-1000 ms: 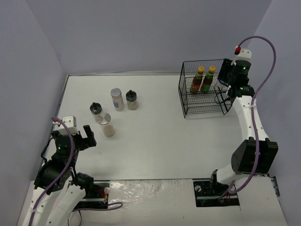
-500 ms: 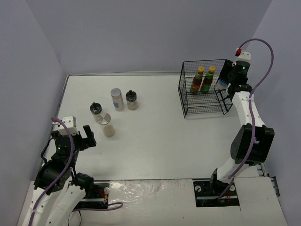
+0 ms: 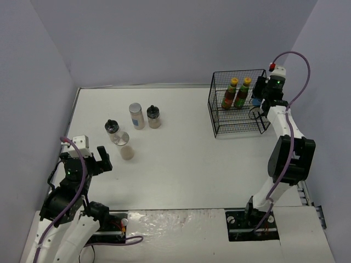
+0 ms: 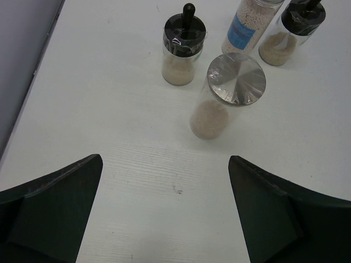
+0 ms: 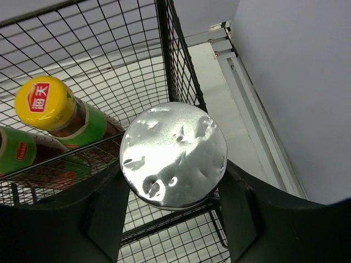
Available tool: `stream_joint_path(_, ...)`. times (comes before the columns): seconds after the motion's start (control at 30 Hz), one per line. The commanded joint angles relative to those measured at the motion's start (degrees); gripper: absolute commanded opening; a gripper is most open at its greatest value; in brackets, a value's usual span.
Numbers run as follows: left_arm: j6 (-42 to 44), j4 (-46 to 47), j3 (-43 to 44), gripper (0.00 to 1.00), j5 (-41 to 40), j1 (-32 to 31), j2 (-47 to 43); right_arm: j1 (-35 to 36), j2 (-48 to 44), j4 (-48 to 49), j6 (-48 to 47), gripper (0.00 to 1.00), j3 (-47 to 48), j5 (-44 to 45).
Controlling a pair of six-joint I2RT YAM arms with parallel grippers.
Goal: Organize the condiment bottles
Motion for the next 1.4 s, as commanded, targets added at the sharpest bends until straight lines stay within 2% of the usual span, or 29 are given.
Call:
stream_joint_path(0.0, 0.2, 4.0, 1.0, 0.97, 0.2, 0.2, 1.6, -0.2, 0.4, 9.2, -0.3, 0.19, -0.3, 0.2)
stream_joint_path(0.07, 0.2, 4.1, 1.0, 0.97, 0.3, 0.2, 1.7, -0.2, 0.9, 9.2, -0.2, 0.27, -0.9, -0.4)
stream_joint_path(0.17, 0.2, 4.0, 1.0, 0.97, 0.5, 0.2, 2.0, -0.2, 1.3, 9.4, 0.1, 0.45, -1.7, -0.6)
stream_joint_path(0.23, 0.2, 4.0, 1.0, 0.97, 0.5, 0.2, 2.0, -0.2, 1.2, 9.3, 0.2, 0.5, -2.0, -0.6)
stream_joint_path(0.3, 0.1, 4.0, 1.0, 0.97, 0.7, 0.2, 2.2, -0.2, 0.9, 9.0, 0.2, 0.66, -2.3, -0.6)
stream_joint_path(0.5, 0.1, 4.1, 1.0, 0.97, 0.9, 0.3, 2.2, -0.2, -1.0, 7.1, 0.3, 0.89, -1.5, -0.6)
stream_joint_path(0.63, 0.1, 4.0, 1.0, 0.97, 1.0, 0.3, 2.3, 0.1, -5.3, 5.0, 1.6, 0.94, -0.4, -0.6)
stream_joint_path(0.8, 0.0, 4.0, 1.0, 0.97, 1.2, 0.3, 2.6, 1.4, -12.3, 0.3, 3.5, 0.98, 1.0, -4.6)
stream_joint_path(0.9, -0.1, 4.1, 1.0, 0.97, 1.5, 0.3, 3.0, 5.3, -17.4, -2.9, 3.6, 1.0, 1.1, -9.2)
stream_joint_path(1.0, 0.1, 4.2, 1.0, 0.97, 2.0, 0.3, 3.2, 11.5, -20.0, -4.7, 1.9, 1.0, 0.0, -13.2)
stream_joint_path(1.1, 0.3, 4.6, 0.8, 0.97, 2.5, 0.3, 3.4, 21.8, -21.7, -4.7, 0.8, 1.0, -1.9, -17.9)
stream_joint_path(1.17, 0.4, 4.7, 0.9, 0.97, 2.8, 0.3, 3.5, 28.1, -21.5, -4.5, -1.7, 1.0, -3.4, -17.9)
stream_joint_path(1.27, 0.4, 4.7, 0.8, 0.97, 3.0, 0.3, 3.3, 36.9, -18.8, -2.8, -4.1, 1.0, -4.4, -17.6)
stream_joint_path(1.37, 0.2, 4.6, 0.9, 0.97, 2.9, 0.4, 3.2, 42.7, -14.3, -1.6, -4.9, 1.0, -3.1, -18.5)
